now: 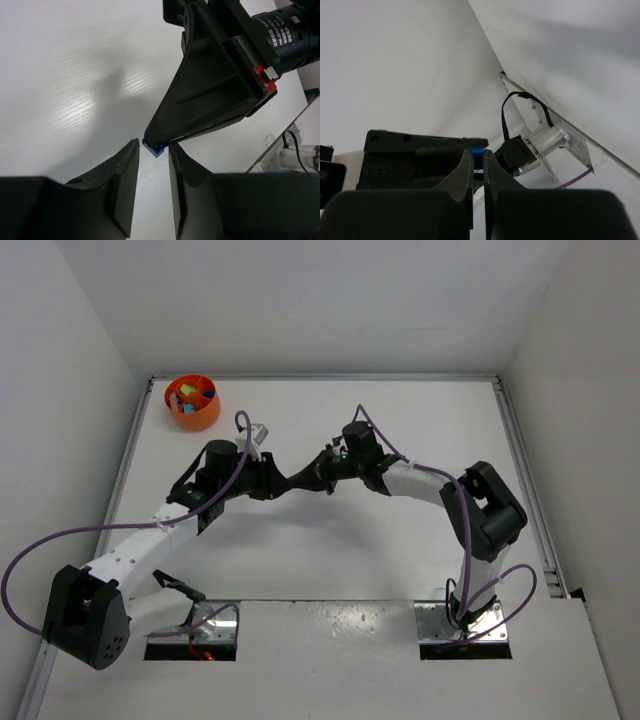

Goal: Sort the legos into containers by color

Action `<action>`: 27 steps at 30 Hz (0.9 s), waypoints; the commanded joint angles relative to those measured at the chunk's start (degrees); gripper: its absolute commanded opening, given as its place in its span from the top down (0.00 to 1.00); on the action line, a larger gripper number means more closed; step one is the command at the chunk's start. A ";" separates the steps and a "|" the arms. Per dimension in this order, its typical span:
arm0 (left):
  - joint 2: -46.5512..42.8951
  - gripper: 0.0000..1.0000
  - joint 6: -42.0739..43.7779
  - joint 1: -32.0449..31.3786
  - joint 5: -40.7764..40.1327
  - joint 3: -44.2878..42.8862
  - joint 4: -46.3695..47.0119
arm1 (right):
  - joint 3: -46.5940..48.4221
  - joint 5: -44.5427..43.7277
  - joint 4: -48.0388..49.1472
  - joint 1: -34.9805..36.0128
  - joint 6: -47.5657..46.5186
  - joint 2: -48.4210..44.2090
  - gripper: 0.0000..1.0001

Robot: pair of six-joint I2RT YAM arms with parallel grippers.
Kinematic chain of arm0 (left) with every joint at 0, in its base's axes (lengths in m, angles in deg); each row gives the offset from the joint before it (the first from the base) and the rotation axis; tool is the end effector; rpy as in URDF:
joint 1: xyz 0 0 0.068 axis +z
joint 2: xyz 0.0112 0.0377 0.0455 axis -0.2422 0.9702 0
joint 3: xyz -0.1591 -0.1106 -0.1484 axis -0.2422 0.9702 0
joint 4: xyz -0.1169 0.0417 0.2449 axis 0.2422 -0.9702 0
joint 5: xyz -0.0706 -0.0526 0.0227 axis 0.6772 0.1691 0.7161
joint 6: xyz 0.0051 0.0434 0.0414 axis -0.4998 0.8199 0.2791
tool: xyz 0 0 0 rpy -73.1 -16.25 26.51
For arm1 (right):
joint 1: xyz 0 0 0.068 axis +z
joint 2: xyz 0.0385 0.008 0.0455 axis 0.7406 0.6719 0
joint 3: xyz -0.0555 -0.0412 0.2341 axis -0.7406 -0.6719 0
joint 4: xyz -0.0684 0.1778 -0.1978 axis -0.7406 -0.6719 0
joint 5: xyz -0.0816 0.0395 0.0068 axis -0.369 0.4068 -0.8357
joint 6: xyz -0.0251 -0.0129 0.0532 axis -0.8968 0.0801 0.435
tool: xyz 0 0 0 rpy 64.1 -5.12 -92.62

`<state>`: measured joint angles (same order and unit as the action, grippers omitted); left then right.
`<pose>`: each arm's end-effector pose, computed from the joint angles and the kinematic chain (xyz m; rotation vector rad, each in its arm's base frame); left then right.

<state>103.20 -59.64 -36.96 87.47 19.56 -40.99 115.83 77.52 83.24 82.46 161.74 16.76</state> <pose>0.2523 -0.1243 0.2238 0.1376 2.1524 -0.9161 0.3103 0.2495 0.1397 -0.8766 -2.3199 -1.6097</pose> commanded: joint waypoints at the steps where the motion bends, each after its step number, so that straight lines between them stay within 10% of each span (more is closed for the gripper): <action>1: 0.02 0.68 -0.03 -0.62 -1.17 -0.01 2.53 | 0.48 1.15 3.47 1.18 1.79 -0.25 1.00; 9: 0.02 0.91 1.03 -0.62 -2.32 -1.06 1.92 | -0.58 1.67 5.14 2.33 1.79 -0.77 1.00; 16: -0.51 1.00 3.31 -0.01 -4.95 -2.73 -1.33 | -1.72 1.15 6.81 0.84 1.18 -1.39 0.48; 27: 11.51 1.00 11.56 8.61 -9.69 -20.13 -15.31 | 6.45 -4.65 -10.75 -9.09 -25.28 -4.99 0.44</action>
<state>107.79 -53.35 -31.03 81.44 8.76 -51.80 117.15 75.79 78.36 75.79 148.43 15.78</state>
